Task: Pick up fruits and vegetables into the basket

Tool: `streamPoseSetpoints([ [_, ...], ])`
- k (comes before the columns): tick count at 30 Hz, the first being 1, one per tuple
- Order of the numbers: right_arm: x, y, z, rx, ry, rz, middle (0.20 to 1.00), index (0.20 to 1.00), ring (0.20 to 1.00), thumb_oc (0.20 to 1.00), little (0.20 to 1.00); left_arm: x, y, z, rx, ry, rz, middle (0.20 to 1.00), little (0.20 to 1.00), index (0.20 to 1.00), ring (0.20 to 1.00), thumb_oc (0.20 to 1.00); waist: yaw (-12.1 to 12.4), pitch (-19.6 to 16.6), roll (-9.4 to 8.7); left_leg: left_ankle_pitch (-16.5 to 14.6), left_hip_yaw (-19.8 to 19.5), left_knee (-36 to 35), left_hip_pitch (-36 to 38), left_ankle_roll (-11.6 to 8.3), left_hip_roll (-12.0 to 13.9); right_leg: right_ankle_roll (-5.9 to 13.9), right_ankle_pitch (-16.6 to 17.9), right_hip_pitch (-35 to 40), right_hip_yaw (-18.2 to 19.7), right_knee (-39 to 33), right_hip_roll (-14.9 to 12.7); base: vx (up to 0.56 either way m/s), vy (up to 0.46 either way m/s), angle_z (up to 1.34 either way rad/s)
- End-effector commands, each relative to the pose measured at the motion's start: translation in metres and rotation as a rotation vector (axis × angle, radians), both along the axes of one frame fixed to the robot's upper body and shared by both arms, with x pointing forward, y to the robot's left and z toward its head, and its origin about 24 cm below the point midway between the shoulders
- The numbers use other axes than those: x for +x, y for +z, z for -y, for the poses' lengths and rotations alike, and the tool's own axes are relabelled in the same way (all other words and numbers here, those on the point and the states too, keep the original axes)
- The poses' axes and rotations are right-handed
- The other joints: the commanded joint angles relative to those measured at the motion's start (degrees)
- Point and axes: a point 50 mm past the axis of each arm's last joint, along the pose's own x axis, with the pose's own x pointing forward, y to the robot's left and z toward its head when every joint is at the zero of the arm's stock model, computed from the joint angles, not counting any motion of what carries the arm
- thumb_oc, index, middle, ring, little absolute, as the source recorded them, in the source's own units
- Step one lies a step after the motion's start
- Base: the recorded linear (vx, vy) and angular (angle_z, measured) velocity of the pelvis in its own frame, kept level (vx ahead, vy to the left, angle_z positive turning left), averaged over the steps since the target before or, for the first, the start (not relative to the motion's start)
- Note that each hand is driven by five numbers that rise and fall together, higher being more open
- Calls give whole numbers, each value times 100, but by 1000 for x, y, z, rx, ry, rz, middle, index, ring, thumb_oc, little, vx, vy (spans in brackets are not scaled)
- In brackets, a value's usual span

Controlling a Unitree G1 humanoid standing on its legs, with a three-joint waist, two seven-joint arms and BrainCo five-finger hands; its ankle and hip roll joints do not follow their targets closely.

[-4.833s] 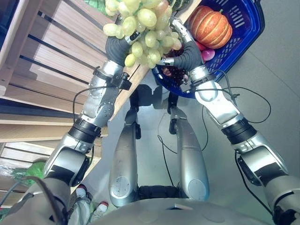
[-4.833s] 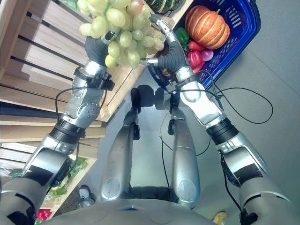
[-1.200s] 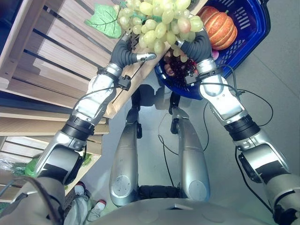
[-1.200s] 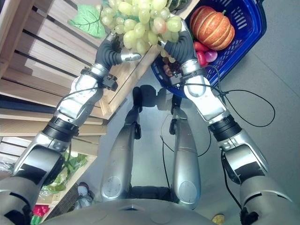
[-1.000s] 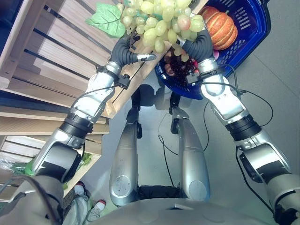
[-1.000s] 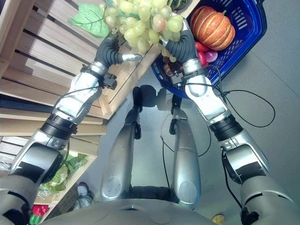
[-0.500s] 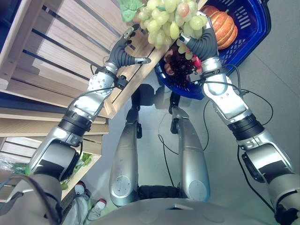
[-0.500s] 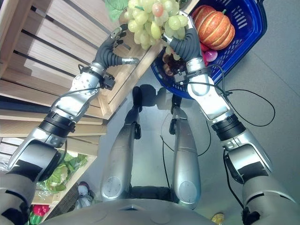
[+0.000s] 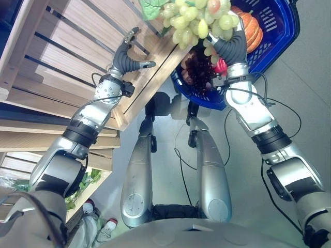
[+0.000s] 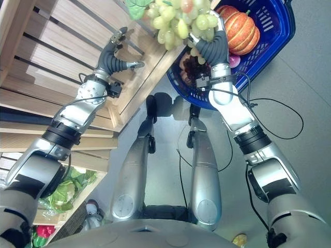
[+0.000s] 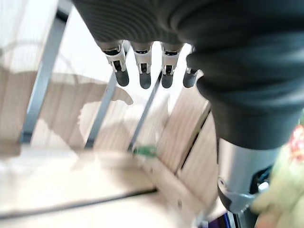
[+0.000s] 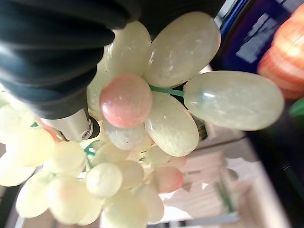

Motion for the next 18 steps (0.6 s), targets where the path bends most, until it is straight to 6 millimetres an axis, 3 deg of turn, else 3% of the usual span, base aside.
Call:
streamPoseSetpoints([
  [1, -13, 20, 3, 113, 20, 160, 200, 200, 200, 200, 200, -4, 1, -6, -138, 54, 113, 1000, 1000, 1000, 1000, 1000, -207, -258, 176, -699, 48, 573, -62, 61, -311, 551, 139, 492, -224, -573, 146, 0, 0, 0],
  [18, 8, -14, 43, 258, -263, 39, 200, 200, 200, 200, 200, 4, -25, -26, -220, 241, 89, 1000, 1000, 1000, 1000, 1000, -236, -258, 223, -747, 52, 597, -43, 27, -314, 543, 66, 444, -178, -471, 177, 0, 0, 0],
])
